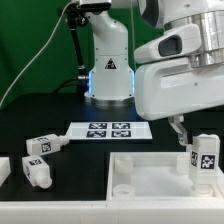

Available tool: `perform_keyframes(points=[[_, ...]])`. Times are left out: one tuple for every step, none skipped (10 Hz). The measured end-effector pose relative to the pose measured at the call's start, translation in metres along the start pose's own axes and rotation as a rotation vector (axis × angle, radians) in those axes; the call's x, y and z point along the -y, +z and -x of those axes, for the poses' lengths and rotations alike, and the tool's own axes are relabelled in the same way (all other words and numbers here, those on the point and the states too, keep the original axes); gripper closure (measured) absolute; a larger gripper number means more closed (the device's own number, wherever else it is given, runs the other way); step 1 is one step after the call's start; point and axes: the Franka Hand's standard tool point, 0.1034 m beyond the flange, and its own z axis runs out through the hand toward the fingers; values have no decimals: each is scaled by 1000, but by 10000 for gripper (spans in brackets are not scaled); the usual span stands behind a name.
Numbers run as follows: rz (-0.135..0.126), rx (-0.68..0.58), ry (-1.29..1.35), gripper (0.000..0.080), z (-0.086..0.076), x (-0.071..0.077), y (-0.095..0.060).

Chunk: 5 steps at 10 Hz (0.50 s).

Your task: Assemble one leg

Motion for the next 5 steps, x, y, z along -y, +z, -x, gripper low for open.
perform_keyframes(points=[[9, -40, 71, 150, -6, 0, -4], [16, -60, 92, 150, -4, 5, -6], [17, -55, 76, 150, -2, 5, -6], [15, -33, 79, 150, 0, 4, -5], [15, -38, 78, 150, -1, 4, -5]])
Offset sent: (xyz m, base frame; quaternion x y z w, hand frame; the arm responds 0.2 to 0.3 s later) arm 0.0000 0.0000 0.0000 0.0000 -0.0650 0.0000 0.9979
